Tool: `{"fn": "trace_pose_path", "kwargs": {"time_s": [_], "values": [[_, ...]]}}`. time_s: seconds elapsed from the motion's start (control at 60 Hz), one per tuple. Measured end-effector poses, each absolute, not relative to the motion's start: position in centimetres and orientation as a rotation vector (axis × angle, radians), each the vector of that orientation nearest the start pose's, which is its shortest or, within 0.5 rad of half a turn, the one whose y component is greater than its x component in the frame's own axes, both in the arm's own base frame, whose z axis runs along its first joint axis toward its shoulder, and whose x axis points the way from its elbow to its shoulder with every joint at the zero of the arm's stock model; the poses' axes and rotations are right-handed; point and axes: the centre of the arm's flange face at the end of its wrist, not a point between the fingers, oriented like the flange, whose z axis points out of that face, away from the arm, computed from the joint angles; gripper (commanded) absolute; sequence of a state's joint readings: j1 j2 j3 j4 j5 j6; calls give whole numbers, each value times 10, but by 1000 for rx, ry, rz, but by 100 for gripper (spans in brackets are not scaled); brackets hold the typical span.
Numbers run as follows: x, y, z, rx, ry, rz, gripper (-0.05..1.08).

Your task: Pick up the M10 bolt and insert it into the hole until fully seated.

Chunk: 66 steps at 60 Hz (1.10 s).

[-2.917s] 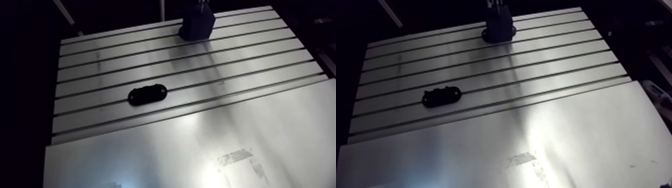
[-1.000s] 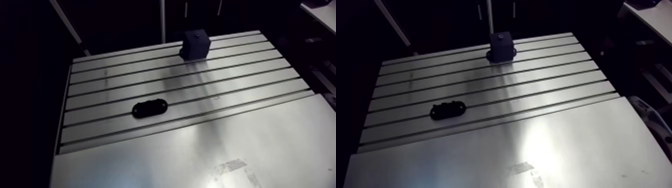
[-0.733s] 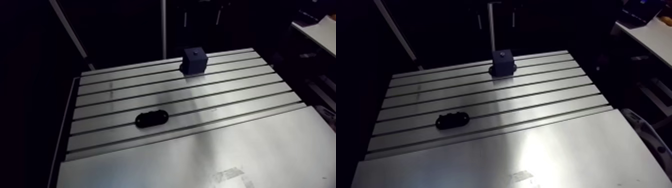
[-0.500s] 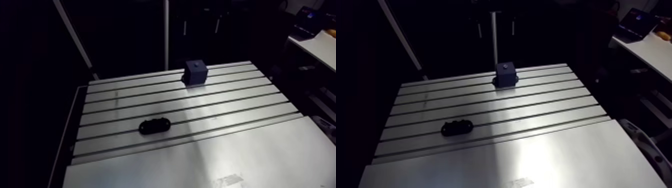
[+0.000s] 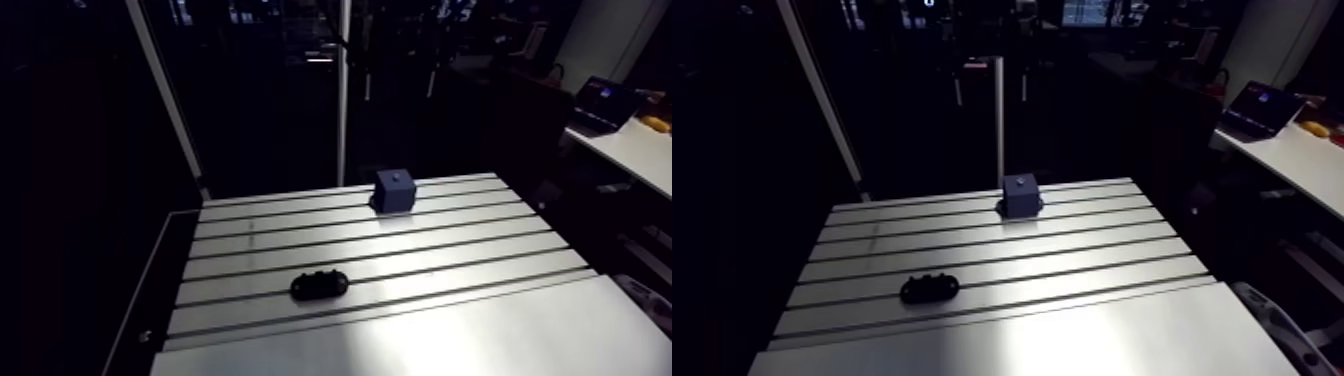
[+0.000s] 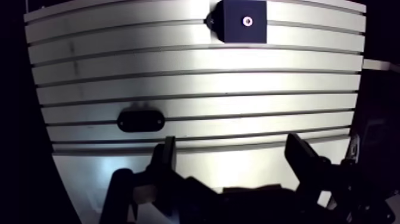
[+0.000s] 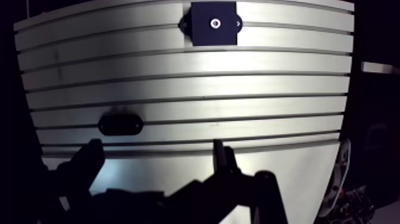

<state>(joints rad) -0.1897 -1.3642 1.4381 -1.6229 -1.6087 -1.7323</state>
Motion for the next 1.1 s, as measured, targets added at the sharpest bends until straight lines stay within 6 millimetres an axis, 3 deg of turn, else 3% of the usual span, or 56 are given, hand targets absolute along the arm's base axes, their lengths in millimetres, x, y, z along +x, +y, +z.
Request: {"fn": "trace_pose_path", "kwargs": {"time_s": [0.433, 1.1], "values": [[-543, -50, 495, 9, 3156, -19, 1], [-529, -71, 488, -38, 3131, -22, 1]]}}
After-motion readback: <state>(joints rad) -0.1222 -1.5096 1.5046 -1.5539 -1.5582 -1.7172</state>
